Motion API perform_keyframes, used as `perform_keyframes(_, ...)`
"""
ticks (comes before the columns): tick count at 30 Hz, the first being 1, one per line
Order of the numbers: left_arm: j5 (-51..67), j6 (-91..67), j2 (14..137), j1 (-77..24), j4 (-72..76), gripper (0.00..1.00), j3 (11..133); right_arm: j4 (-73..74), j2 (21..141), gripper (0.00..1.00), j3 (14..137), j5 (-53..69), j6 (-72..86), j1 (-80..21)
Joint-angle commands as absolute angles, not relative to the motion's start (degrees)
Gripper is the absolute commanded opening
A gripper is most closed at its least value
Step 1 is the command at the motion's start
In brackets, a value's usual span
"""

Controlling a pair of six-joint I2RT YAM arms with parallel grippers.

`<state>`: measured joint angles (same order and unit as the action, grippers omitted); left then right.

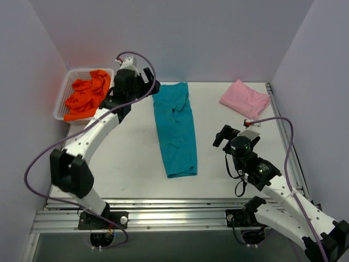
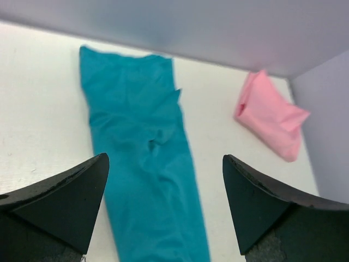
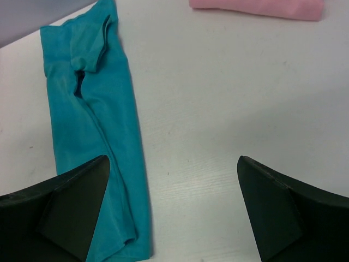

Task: Fold and stack the t-shirts
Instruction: Grab the bottom of the folded rectangular tshirt with both arms

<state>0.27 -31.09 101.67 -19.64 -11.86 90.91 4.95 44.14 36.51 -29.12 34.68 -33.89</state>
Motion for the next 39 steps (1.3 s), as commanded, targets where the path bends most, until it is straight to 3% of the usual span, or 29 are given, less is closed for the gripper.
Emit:
perform_keyframes(1, -14.7, -31.9, 93.0, -24.9, -12.6, 0.94, 80.3, 1.7, 45.5, 0.99, 35.3, -30.3, 37.4, -36.0)
perform_keyframes(8, -21.2, -48.1, 87.9, -38.9, -12.5, 0.98, 55.6, 1.9, 46.9, 0.97, 31.1, -29.8, 42.4, -39.7)
perform_keyframes(14, -23.1, -55.7, 83.1, -48.7, -8.5, 0.99, 43.3, 1.8, 46.8, 0.96, 28.3, -30.2, 45.6, -42.7)
perform_keyframes(26, -18.0, -61.8, 79.2, -53.9, -3.8, 1.00, 35.2, 2.2, 50.2, 0.96, 29.0, -33.6, 46.8, -45.4)
perform_keyframes(31, -16.0, -63.5, 83.1, -56.2, 3.9, 1.00, 33.4, 0.5, 53.3, 0.96, 29.0, -33.5, 47.0, -45.9)
perform_keyframes(35, -15.3, -63.3, 85.7, -56.3, 4.8, 0.93, 34.4, -1.1, 56.8, 0.96, 30.0, -34.4, 47.6, -47.1)
perform_keyframes(39, -16.2, -63.2, 85.5, -56.3, 4.4, 0.79, 34.5, -0.4, 57.0, 0.96, 30.2, -35.8, 48.4, -48.1)
